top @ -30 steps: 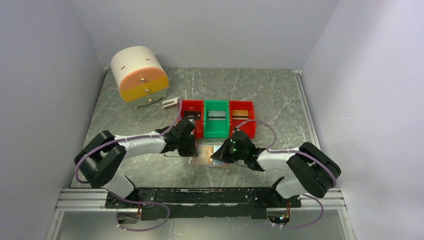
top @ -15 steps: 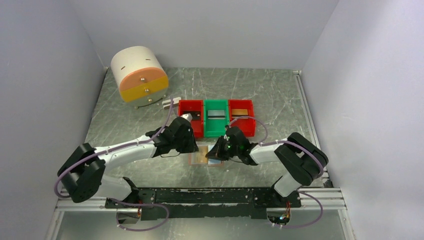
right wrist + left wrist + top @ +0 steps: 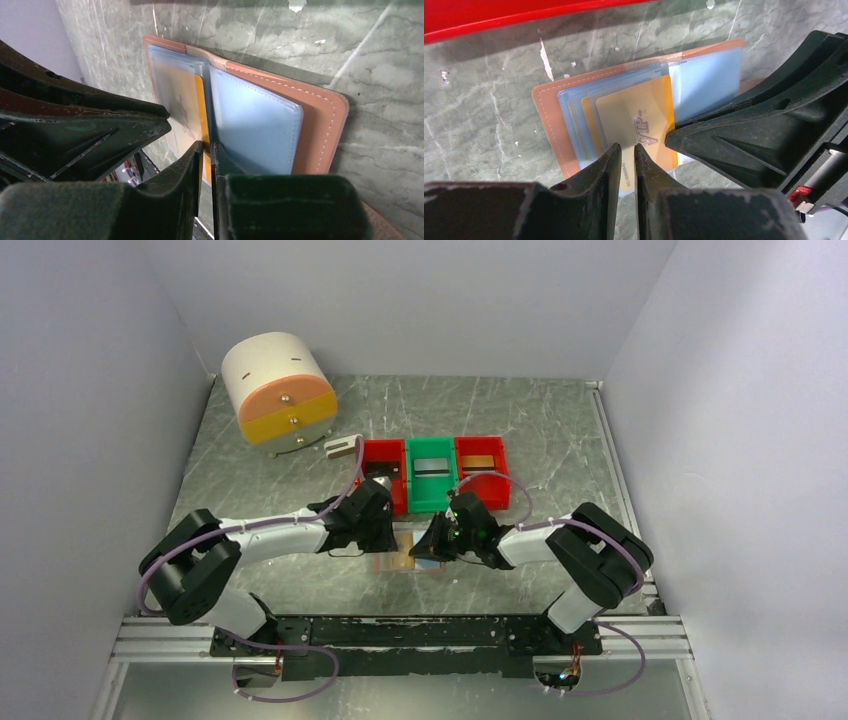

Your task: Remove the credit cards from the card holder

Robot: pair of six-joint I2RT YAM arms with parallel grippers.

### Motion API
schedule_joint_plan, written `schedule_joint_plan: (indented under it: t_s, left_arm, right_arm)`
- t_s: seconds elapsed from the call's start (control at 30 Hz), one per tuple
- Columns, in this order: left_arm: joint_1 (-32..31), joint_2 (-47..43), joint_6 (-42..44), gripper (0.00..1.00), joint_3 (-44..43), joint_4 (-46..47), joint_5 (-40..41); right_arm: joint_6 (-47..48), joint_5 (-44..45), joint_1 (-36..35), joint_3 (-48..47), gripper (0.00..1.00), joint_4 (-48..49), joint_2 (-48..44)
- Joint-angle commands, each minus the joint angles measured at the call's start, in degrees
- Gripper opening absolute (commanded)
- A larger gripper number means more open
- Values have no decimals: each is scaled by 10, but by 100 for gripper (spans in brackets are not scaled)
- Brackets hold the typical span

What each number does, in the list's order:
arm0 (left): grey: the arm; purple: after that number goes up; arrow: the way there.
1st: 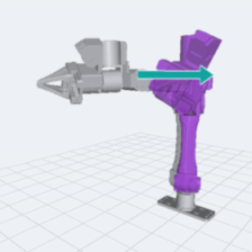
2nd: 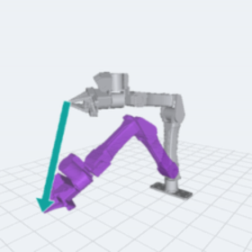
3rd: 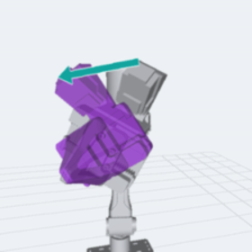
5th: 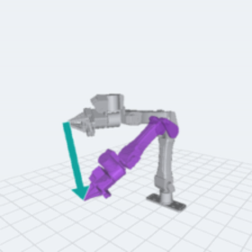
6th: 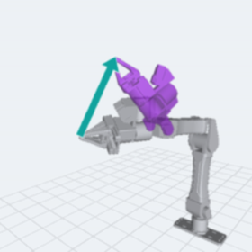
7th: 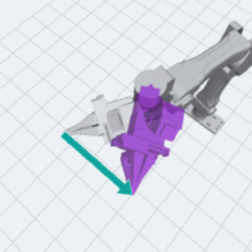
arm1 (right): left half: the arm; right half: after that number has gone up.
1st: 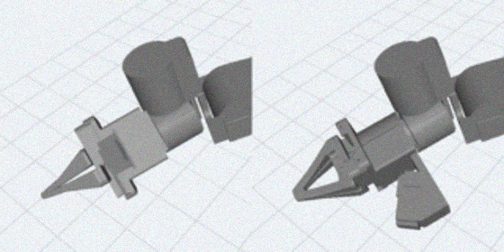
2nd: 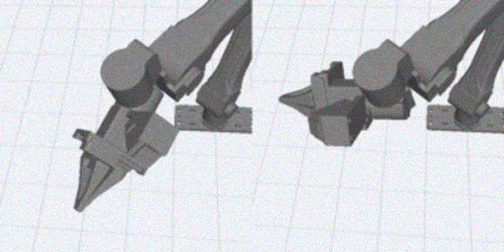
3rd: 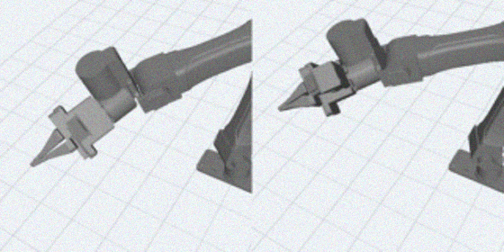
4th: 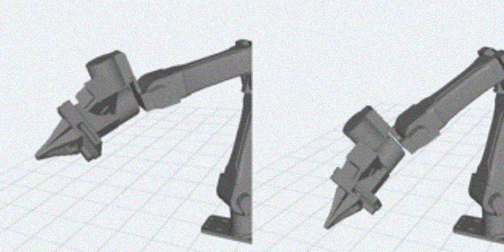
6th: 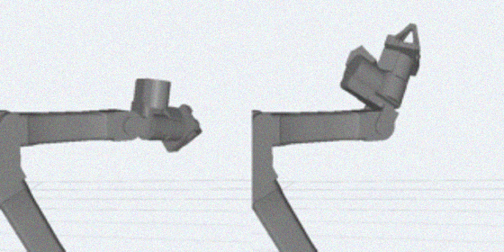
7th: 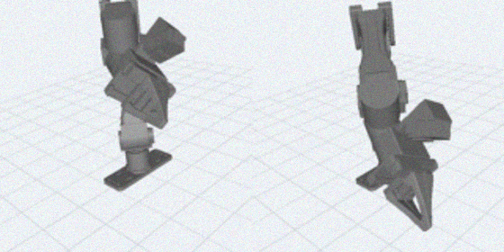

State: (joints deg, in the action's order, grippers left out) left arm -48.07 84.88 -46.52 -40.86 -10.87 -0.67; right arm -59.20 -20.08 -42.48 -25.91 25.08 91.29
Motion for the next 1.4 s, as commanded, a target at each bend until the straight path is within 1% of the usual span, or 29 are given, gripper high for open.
schedule_joint_plan:
  t_s: [0.0,0.13,0.23,0.33,0.4,0.5,0.63,0.67,0.77,0.8,0.87,0.9,1.1,1.27,1.37]
  left_arm:
    - [-12,14,-2,22,4,-15,6]
    - [-24,27,3,19,-7,-34,22]
    - [-32,34,5,18,-16,-50,35]
    - [-37,36,4,17,-18,-60,46]
    - [-40,34,2,17,-17,-59,49]
    - [-40,31,1,18,-16,-58,51]
    - [-40,31,0,18,-17,-58,52]
    - [-40,30,0,18,-16,-57,50]
    - [-40,30,-1,18,-13,-53,48]
    - [-41,30,-1,18,-13,-54,50]
    - [-40,29,0,18,-15,-57,53]
    - [-40,29,0,18,-16,-59,54]
    - [-41,16,-8,19,-8,-61,69]
    - [-41,14,-7,19,-7,-56,66]
    - [-41,18,-5,19,-7,-55,61]
  right_arm:
    - [3,17,-1,11,17,-28,-6]
    - [-16,26,-2,19,22,-14,-13]
    - [-27,41,-2,25,22,-9,-23]
    - [-32,37,-1,31,16,9,-26]
    - [-28,24,-1,23,16,10,-15]
    - [-29,15,-2,17,18,16,4]
    - [-33,21,-1,23,22,26,3]
    - [-29,21,-1,20,21,20,3]
    - [-23,23,-2,16,14,12,3]
    - [-25,23,-1,18,9,13,3]
    - [-27,25,-1,19,4,12,3]
    - [-27,24,-1,19,0,11,3]
    - [-31,47,-1,31,0,-17,-25]
    - [-32,63,4,44,0,-37,-52]
    - [-33,60,7,48,0,-32,-52]
